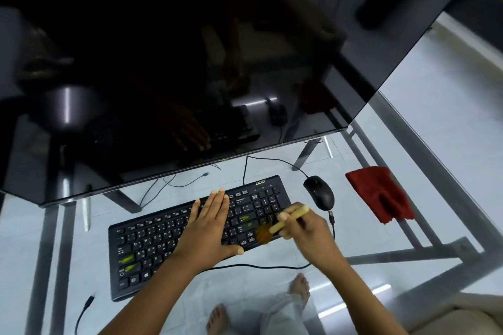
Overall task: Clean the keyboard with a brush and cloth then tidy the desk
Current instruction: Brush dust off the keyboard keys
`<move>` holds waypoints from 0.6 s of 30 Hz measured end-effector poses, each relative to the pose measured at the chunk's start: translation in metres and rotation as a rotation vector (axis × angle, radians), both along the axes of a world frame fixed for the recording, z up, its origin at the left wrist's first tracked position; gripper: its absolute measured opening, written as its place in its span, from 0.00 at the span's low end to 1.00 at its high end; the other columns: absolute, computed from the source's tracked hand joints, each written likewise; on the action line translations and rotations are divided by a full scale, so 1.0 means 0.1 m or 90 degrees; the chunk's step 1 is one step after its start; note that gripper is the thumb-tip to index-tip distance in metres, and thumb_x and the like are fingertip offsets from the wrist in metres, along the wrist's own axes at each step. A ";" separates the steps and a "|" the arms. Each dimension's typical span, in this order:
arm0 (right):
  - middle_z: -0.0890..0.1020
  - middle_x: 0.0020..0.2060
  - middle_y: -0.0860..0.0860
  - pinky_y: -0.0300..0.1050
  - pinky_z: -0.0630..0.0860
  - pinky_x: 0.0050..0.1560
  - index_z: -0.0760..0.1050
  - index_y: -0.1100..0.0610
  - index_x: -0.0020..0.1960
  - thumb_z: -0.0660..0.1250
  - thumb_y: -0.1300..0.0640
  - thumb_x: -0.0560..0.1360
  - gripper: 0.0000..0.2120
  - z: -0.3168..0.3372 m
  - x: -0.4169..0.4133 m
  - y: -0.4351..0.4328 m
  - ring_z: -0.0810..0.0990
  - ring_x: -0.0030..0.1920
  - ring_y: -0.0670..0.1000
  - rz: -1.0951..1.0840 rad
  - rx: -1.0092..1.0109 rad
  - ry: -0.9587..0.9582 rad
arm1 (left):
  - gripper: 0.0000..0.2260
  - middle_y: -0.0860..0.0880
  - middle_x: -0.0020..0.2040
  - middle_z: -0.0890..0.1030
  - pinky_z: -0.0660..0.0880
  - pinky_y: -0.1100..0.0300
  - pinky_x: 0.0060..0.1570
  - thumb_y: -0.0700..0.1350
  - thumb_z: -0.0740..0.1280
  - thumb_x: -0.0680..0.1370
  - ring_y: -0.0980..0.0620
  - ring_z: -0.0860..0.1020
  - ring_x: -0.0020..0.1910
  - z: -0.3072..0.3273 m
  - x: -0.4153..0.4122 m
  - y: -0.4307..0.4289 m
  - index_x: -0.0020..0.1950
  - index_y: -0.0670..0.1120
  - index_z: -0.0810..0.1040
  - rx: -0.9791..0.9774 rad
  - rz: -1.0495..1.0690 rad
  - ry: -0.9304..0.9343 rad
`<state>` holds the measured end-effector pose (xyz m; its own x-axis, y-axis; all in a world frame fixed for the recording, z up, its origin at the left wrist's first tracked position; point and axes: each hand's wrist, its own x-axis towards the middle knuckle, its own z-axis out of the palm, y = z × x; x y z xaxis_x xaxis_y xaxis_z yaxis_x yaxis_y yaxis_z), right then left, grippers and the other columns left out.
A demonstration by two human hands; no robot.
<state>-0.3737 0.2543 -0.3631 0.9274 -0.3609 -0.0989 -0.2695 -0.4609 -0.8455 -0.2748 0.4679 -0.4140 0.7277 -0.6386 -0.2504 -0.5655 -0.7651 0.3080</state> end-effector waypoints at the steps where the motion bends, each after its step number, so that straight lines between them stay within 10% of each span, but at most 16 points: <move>1: 0.83 0.37 0.49 0.33 0.76 0.39 0.77 0.58 0.45 0.65 0.59 0.78 0.04 -0.05 -0.01 0.03 0.82 0.37 0.46 -0.017 -0.026 -0.026 | 0.52 0.51 0.76 0.30 0.32 0.50 0.72 0.72 0.61 0.70 0.53 0.29 0.74 0.00 0.00 0.00 0.77 0.47 0.35 -0.001 0.001 0.001; 15: 0.83 0.33 0.50 0.40 0.79 0.39 0.76 0.54 0.44 0.65 0.53 0.78 0.06 -0.03 0.01 0.27 0.82 0.34 0.46 -0.027 0.032 -0.016 | 0.55 0.51 0.76 0.31 0.33 0.49 0.73 0.72 0.65 0.68 0.53 0.30 0.74 0.01 0.00 -0.02 0.77 0.47 0.35 0.006 0.009 0.008; 18: 0.81 0.37 0.46 0.40 0.78 0.39 0.75 0.52 0.42 0.65 0.52 0.78 0.07 -0.09 0.00 0.13 0.81 0.37 0.45 -0.033 -0.112 -0.029 | 0.54 0.50 0.76 0.32 0.32 0.50 0.72 0.72 0.65 0.68 0.53 0.30 0.74 0.01 0.00 -0.02 0.78 0.47 0.36 -0.004 0.009 0.013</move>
<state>-0.3734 0.2678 -0.3726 0.9089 -0.4168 0.0123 -0.2599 -0.5893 -0.7649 -0.2751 0.4661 -0.4130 0.7309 -0.6303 -0.2618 -0.5483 -0.7706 0.3247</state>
